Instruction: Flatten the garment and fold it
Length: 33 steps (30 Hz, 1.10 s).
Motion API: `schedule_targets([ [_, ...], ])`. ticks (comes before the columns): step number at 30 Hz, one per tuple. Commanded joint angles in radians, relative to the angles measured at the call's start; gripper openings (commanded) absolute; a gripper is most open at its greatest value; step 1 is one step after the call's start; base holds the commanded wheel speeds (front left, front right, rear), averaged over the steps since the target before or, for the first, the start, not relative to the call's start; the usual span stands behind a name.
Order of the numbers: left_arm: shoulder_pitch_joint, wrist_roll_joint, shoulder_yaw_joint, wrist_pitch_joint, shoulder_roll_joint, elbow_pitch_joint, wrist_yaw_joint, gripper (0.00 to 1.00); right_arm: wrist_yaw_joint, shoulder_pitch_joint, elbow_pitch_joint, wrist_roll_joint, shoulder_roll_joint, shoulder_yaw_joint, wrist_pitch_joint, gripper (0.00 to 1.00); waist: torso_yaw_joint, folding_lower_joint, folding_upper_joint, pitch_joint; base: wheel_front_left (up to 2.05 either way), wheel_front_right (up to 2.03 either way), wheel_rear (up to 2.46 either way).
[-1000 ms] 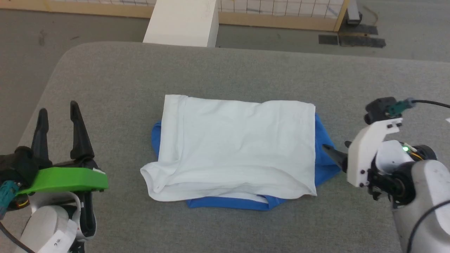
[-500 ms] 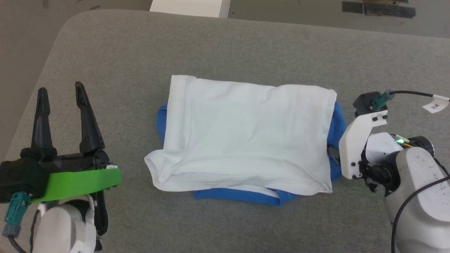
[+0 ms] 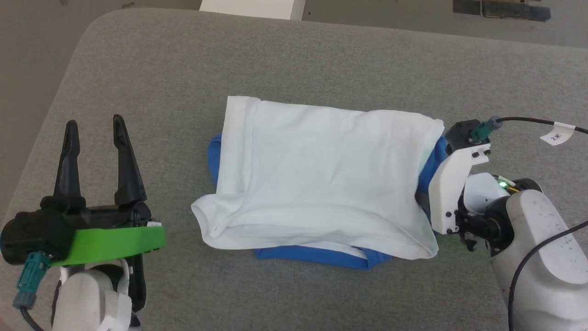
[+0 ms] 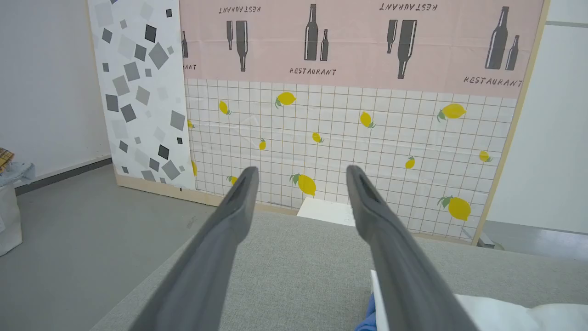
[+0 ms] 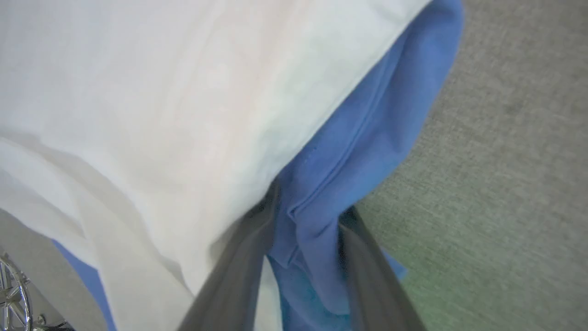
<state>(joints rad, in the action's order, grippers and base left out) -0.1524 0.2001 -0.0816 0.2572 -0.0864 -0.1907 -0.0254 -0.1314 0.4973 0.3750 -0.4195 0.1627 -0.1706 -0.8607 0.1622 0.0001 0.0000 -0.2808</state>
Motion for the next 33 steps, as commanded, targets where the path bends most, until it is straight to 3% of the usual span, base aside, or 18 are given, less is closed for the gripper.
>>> schedule_targets([
  [1, 0.007, -0.015, -0.005, 0.004, 0.008, 0.003, -0.009, 1.00, 0.001, -0.025, 0.030, -0.012, -0.014, -0.018, -0.008, 0.00, -0.001, -0.0001, 0.0000, 0.000, 0.00, 0.00, 0.00],
  [13, 0.022, -0.038, -0.024, 0.004, 0.028, 0.007, -0.038, 1.00, 0.001, -0.005, 0.017, -0.030, 0.054, 0.076, 0.023, 0.00, -0.018, -0.0001, 0.0000, 0.019, 0.00, 0.00, 0.00],
  [22, 0.031, -0.045, -0.028, 0.005, 0.033, 0.008, -0.047, 1.00, 0.001, -0.018, 0.037, 0.087, 0.177, 0.247, 0.002, 0.00, -0.029, -0.0001, 0.0000, 0.030, 0.00, 0.00, 0.00],
  [25, 0.030, -0.046, -0.029, 0.005, 0.034, 0.010, -0.050, 1.00, 0.001, -0.018, 0.031, 0.114, 0.170, 0.289, -0.006, 0.00, -0.033, -0.0001, 0.0000, 0.034, 0.00, 0.00, 0.00],
  [28, 0.032, -0.047, -0.029, 0.005, 0.034, 0.016, -0.054, 1.00, 0.001, -0.012, -0.002, 0.122, 0.160, 0.275, -0.009, 0.00, -0.038, -0.0001, 0.0000, 0.040, 0.00, 0.00, 0.00],
  [33, 0.036, -0.049, -0.030, 0.005, 0.035, 0.024, -0.058, 1.00, 0.001, -0.014, -0.138, 0.045, 0.135, 0.149, -0.048, 0.00, -0.046, -0.0001, 0.0000, 0.061, 0.00, 0.00, 0.00],
])
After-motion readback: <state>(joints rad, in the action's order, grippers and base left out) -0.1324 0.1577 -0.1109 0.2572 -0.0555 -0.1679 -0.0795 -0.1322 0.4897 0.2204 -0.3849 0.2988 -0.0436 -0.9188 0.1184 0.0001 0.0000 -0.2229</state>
